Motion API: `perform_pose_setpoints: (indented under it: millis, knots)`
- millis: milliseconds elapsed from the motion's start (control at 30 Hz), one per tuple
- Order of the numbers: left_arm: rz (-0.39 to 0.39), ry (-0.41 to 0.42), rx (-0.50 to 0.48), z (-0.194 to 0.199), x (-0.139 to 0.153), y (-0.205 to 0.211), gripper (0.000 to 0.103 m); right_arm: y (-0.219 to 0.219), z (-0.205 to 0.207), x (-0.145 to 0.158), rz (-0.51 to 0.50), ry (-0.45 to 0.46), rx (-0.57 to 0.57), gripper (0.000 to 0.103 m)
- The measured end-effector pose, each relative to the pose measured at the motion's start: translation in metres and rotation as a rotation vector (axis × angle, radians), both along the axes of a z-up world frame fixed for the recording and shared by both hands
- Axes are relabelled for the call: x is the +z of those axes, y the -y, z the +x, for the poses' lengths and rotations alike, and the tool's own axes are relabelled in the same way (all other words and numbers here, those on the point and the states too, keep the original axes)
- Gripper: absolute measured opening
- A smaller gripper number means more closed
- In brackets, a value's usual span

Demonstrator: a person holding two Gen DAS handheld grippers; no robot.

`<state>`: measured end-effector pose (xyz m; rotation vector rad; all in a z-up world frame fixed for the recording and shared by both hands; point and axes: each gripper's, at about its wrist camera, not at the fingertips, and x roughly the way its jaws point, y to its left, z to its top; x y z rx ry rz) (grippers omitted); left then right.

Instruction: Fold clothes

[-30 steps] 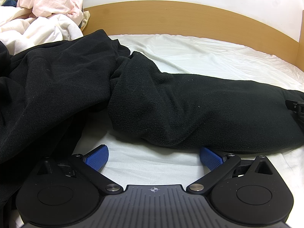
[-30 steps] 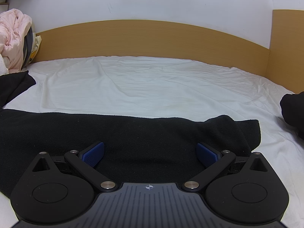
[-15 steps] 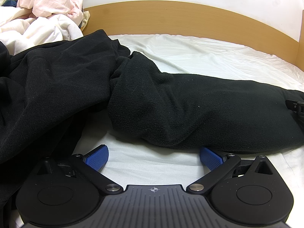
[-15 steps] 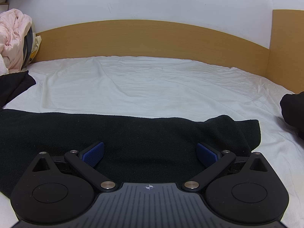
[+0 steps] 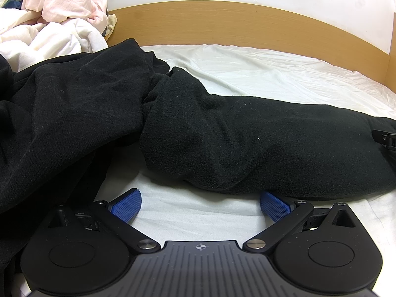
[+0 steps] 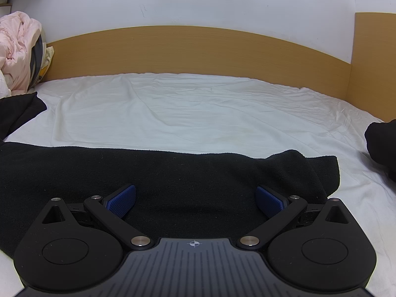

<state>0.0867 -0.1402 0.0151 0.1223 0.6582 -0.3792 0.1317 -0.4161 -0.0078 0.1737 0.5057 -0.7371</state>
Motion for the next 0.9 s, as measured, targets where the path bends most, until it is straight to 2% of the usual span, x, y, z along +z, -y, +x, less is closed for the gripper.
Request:
perform_pose_setpoints:
  millis: [900]
  knots:
    - [-0.001, -0.001, 0.000, 0.0019, -0.0004, -0.0019, 0.102, -0.0002, -0.0003, -0.0001, 0.000, 0.000, 0.000, 0.103]
